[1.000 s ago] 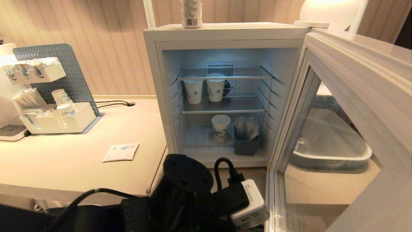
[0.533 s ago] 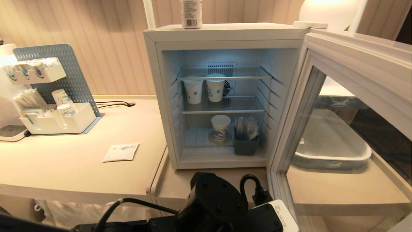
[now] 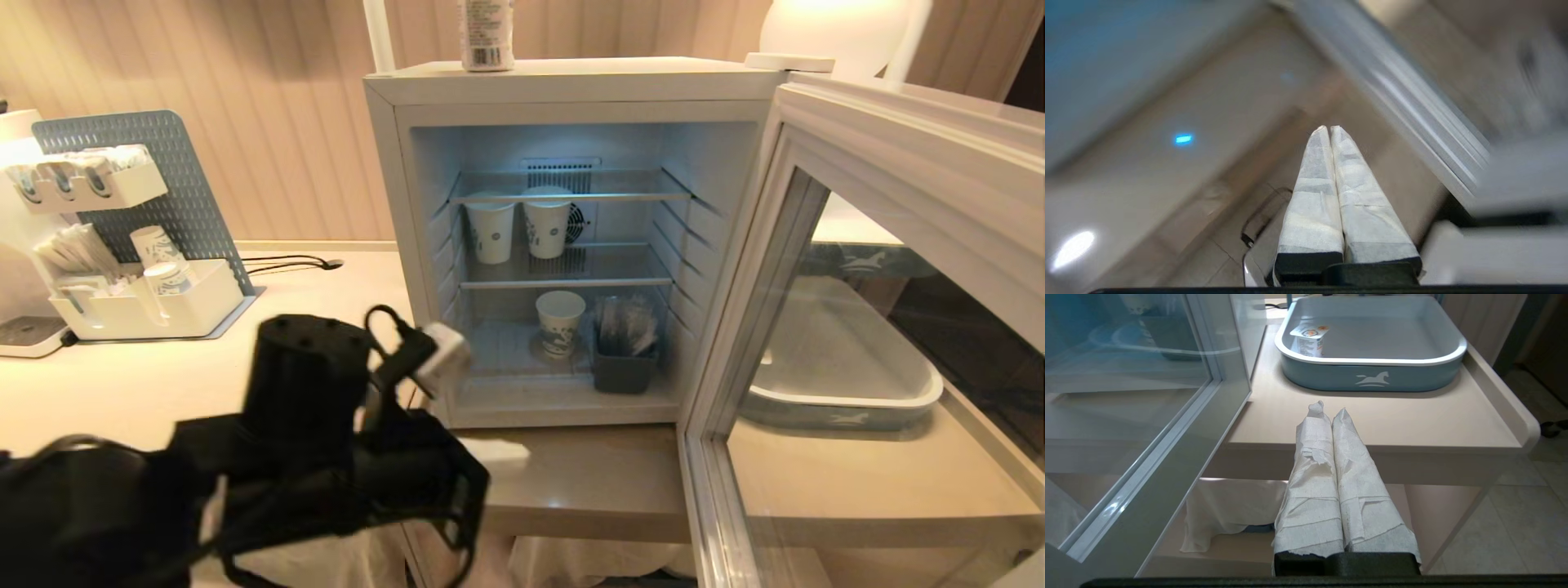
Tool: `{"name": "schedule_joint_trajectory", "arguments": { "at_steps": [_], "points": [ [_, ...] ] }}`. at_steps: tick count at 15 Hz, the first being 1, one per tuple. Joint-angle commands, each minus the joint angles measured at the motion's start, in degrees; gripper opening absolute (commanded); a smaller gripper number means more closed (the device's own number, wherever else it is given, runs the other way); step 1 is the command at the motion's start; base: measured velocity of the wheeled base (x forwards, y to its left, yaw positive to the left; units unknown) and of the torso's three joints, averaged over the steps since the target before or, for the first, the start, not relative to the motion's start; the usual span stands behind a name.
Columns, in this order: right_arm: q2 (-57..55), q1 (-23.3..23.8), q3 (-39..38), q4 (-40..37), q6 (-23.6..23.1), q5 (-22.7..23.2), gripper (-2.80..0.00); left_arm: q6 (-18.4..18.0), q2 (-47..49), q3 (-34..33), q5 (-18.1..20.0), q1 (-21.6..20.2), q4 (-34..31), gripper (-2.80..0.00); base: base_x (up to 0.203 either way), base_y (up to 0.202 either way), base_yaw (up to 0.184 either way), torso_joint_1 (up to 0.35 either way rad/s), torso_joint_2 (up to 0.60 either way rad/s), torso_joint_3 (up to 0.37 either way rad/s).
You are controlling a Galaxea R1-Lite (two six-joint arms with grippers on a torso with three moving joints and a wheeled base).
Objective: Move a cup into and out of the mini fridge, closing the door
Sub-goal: Put the yoghurt in the freezer
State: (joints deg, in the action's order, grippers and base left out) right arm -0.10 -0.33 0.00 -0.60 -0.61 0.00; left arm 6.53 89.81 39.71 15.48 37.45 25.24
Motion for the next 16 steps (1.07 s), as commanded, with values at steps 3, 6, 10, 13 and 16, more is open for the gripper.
{"name": "schedule_joint_trajectory", "arguments": {
  "at_steps": [3, 6, 10, 13, 16],
  "points": [
    [-0.1, 0.0, 0.0, 0.0, -0.1, 0.0, -2.8, 5.6, -19.1, -3.2, -10.7, -18.2, -4.3, -2.8, 0.0, 0.0, 0.0, 0.0, 0.0, 0.0],
    [-0.1, 0.0, 0.0, 0.0, 0.0, 0.0, -2.8, 7.0, -39.5, -5.9, -22.5, -20.6, -13.4, -2.8, 0.0, 0.0, 0.0, 0.0, 0.0, 0.0],
    [-0.1, 0.0, 0.0, 0.0, -0.1, 0.0, -2.8, 9.4, -68.5, -5.1, -29.7, -22.0, -37.9, -2.8, 0.0, 0.0, 0.0, 0.0, 0.0, 0.0],
    [-0.1, 0.0, 0.1, 0.0, -0.1, 0.0, -2.8, 16.8, -74.5, -0.4, -38.0, -23.2, -58.0, -2.8, 0.0, 0.0, 0.0, 0.0, 0.0, 0.0],
    [-0.1, 0.0, 0.1, -0.1, -0.1, 0.0, -2.8, 19.1, -73.9, 3.7, -31.5, -34.4, -61.4, -2.8, 0.0, 0.0, 0.0, 0.0, 0.0, 0.0]
  ]
}}
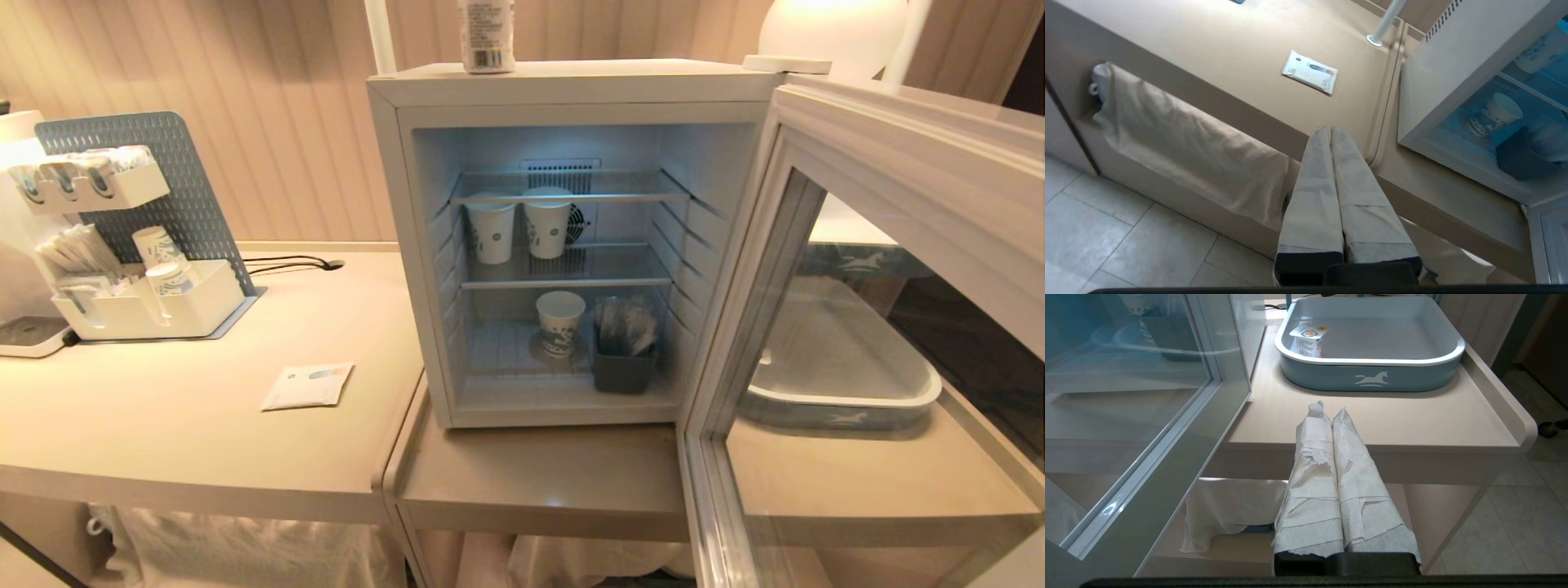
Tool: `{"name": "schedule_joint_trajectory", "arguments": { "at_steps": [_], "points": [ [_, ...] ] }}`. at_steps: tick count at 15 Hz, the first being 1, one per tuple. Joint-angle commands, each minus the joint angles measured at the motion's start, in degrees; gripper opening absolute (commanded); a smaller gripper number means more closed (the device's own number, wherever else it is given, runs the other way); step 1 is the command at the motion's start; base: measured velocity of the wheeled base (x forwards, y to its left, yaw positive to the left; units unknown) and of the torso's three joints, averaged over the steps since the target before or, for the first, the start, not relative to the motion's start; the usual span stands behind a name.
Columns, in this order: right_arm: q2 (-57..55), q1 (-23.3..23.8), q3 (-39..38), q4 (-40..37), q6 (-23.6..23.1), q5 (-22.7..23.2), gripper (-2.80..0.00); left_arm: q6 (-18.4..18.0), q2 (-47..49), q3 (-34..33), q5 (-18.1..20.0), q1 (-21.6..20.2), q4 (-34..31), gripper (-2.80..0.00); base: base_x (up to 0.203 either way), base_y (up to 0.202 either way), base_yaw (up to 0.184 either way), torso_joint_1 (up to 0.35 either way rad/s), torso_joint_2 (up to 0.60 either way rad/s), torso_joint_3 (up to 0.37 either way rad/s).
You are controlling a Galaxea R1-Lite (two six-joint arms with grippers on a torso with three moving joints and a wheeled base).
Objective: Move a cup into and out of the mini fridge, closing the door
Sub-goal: Put the yoghurt in the freezer
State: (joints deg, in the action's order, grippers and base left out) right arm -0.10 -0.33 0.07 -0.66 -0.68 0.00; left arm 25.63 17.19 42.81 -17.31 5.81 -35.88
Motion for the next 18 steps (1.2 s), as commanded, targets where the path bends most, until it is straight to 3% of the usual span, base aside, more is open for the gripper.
{"name": "schedule_joint_trajectory", "arguments": {
  "at_steps": [1, 3, 5, 8, 10, 12, 13, 14, 15, 16, 18],
  "points": [
    [-0.1, 0.0, 0.0, 0.0, 0.0, 0.0, -2.8, 0.5, -2.2, 0.2, 6.3, -6.7, -2.1, -2.8, 0.0, 0.0, 0.0, 0.0, 0.0, 0.0],
    [-0.1, 0.0, 0.0, -0.1, 0.0, 0.0, -2.8, 0.1, -8.2, -2.9, 11.0, -7.9, -4.0, -2.8, 0.0, 0.0, 0.0, 0.0, 0.0, 0.0],
    [-0.1, 0.0, 0.0, -0.2, 0.0, 0.0, -2.8, -3.2, -16.2, -10.2, 14.3, -7.0, 1.0, -2.8, 0.0, 0.0, 0.0, 0.0, 0.0, 0.0],
    [-0.1, 0.0, 0.0, -0.2, 0.0, 0.0, -2.8, -10.1, -17.5, -33.8, 16.0, -6.5, 26.6, -2.8, 0.0, 0.0, 0.0, 0.0, 0.0, 0.0],
    [-0.1, 0.0, 0.1, -0.2, 0.0, 0.0, -2.8, -14.8, -17.3, -42.9, 17.4, -6.2, 34.6, -2.8, 0.0, 0.0, 0.0, 0.0, 0.0, 0.0],
    [-0.1, 0.0, 0.1, -0.2, 0.0, 0.0, -2.8, -22.3, -17.2, -42.8, 18.6, -6.0, 37.5, -2.8, 0.0, 0.0, 0.0, 0.0, 0.0, 0.0],
    [-0.1, 0.0, 0.1, -0.2, 0.0, 0.0, -2.8, -22.4, -17.1, -42.5, 19.0, -6.0, 37.6, -2.8, 0.0, 0.0, 0.0, 0.0, 0.0, 0.0],
    [-0.1, 0.0, 0.1, -0.2, 0.0, 0.0, -2.8, -19.2, -17.1, -42.5, 19.4, -6.0, 37.7, -2.8, 0.0, 0.0, 0.0, 0.0, 0.0, 0.0],
    [-0.1, 0.0, 0.1, -0.2, 0.0, 0.0, -2.8, -18.5, -17.1, -42.4, 18.5, -6.0, 37.8, -2.8, 0.0, 0.0, 0.0, 0.0, 0.0, 0.0],
    [-0.1, 0.0, 0.1, -0.3, 0.0, 0.0, -2.8, -21.1, -17.1, -42.6, 16.9, -6.0, 38.0, -2.8, 0.0, 0.0, 0.0, 0.0, 0.0, 0.0],
    [-0.1, 0.0, 0.1, -0.2, 0.0, 0.0, -2.8, -30.5, -17.1, -42.6, 17.8, -5.9, 35.3, -2.8, 0.0, 0.0, 0.0, 0.0, 0.0, 0.0]
  ]
}}
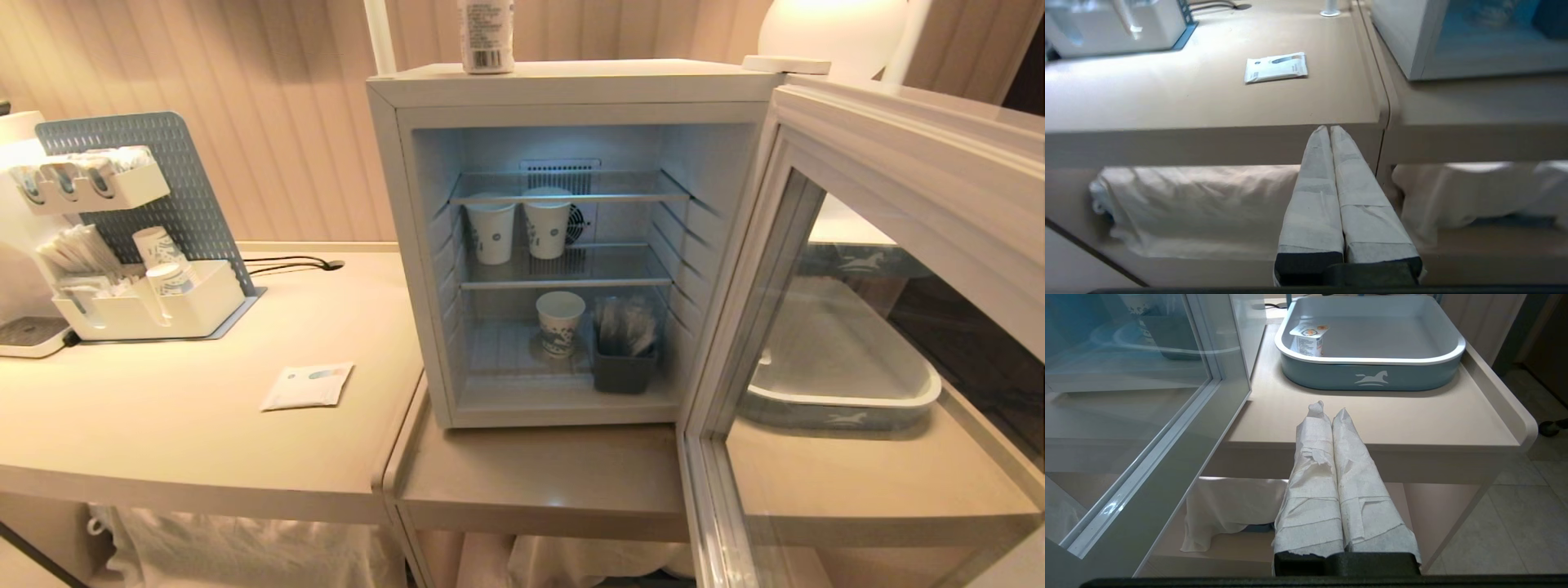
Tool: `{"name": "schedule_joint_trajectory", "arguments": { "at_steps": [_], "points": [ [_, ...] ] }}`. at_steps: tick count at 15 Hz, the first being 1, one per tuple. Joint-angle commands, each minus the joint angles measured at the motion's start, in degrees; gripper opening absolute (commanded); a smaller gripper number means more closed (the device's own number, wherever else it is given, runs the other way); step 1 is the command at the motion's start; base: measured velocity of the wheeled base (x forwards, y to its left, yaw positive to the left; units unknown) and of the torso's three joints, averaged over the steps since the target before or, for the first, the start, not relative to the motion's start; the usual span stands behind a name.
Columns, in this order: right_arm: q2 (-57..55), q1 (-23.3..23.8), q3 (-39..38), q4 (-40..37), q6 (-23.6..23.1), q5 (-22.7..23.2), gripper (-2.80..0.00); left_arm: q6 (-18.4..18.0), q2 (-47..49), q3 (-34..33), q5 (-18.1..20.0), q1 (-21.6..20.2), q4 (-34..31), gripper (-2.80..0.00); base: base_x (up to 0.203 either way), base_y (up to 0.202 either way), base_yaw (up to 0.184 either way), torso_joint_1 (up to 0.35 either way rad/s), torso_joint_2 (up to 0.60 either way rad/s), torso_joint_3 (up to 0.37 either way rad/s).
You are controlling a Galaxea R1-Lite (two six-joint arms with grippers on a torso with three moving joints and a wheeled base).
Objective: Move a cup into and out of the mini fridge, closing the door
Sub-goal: Put the yoghurt in the freezer
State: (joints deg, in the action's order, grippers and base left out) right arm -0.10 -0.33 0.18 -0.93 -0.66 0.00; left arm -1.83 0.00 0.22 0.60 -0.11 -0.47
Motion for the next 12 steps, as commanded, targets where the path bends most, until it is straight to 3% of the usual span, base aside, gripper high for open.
{"name": "schedule_joint_trajectory", "arguments": {
  "at_steps": [1, 4, 8, 12],
  "points": [
    [-0.1, 0.0, 0.0, 0.0, 0.0, 0.0, -2.8, -5.1, 0.1, 0.1, 1.3, 0.0, -1.3, -2.8, 0.0, 0.0, 0.0, 0.0, 0.0, 0.0],
    [-0.1, 0.0, 0.0, 0.0, 0.0, 0.0, -2.8, 0.2, 0.1, -0.1, 0.7, 0.0, -0.1, -2.8, 0.0, 0.0, 0.0, 0.0, 0.0, 0.0],
    [-0.1, 0.0, 0.0, 0.0, 0.0, 0.0, -2.8, -0.3, 0.1, -0.3, 0.5, 0.0, 0.6, -2.8, -0.016, 0.0, 0.002, 0.002, 0.0, -0.001],
    [-0.1, 0.0, 0.0, 0.0, 0.0, -0.1, -2.8, 0.6, 0.1, -0.3, -0.1, 0.0, 0.6, -2.8, -0.188, 0.0, 0.0, 0.0, 0.0, 0.001]
  ]
}}
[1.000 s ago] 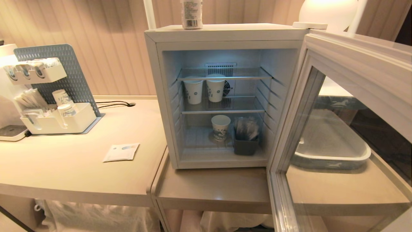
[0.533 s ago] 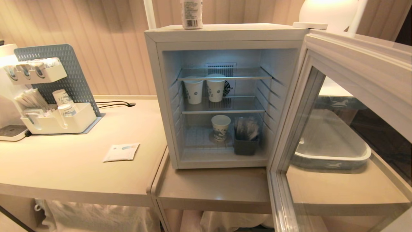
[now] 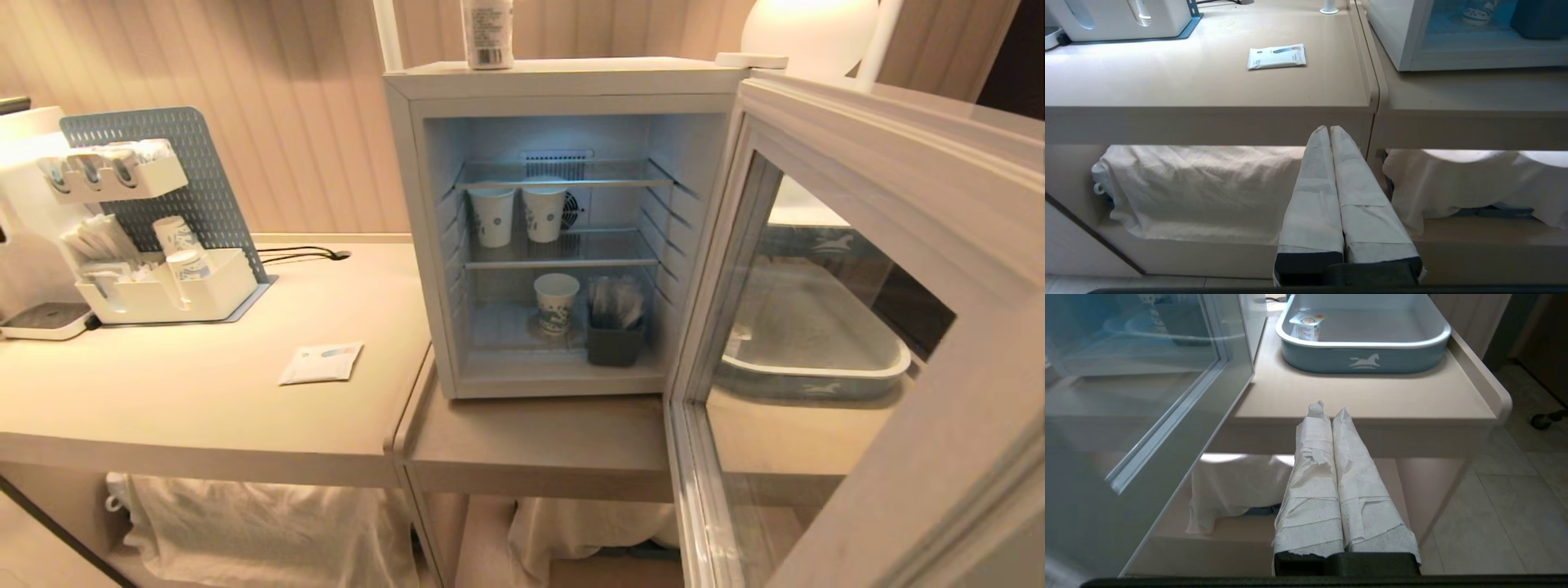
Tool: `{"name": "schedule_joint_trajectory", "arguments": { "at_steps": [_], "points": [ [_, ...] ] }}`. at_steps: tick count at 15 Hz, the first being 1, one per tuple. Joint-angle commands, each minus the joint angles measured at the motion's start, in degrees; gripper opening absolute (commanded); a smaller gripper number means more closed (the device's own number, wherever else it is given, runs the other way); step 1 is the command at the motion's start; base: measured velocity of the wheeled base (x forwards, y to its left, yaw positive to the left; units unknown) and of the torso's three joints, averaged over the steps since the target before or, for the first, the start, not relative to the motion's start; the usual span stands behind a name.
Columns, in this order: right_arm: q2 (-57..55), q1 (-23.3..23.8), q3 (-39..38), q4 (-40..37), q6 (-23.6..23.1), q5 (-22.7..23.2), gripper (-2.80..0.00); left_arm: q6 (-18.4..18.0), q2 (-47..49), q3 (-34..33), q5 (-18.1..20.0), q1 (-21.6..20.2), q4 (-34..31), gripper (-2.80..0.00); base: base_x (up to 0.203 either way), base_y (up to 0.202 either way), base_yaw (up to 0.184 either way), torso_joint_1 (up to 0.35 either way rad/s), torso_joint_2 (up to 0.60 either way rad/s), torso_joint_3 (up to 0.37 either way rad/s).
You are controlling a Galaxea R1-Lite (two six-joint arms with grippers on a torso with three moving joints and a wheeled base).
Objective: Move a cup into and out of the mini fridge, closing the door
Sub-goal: Put the yoghurt in the freezer
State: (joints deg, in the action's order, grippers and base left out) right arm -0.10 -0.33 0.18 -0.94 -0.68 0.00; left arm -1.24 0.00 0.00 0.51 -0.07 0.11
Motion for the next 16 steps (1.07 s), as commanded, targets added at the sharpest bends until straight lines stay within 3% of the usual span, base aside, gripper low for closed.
{"name": "schedule_joint_trajectory", "arguments": {
  "at_steps": [1, 10, 16],
  "points": [
    [-0.1, 0.0, 0.0, 0.0, 0.0, 0.0, -2.8, -0.3, 0.1, 0.0, 0.1, 0.0, 0.1, -2.8, -0.194, 0.0, 0.001, 0.002, 0.0, -0.004],
    [-0.1, 0.0, 0.0, 0.1, 0.0, 0.0, -2.8, -0.5, 0.1, -0.1, 0.3, 0.0, 0.1, -2.8, -0.19, 0.0, 0.0, 0.003, 0.0, 0.003],
    [-0.1, 0.0, 0.0, 0.0, 0.0, 0.0, -2.8, -0.4, 0.1, 0.0, 0.3, 0.0, 0.1, -2.8, -0.02, 0.022, 0.0, 0.001, 0.0, 0.001]
  ]
}}
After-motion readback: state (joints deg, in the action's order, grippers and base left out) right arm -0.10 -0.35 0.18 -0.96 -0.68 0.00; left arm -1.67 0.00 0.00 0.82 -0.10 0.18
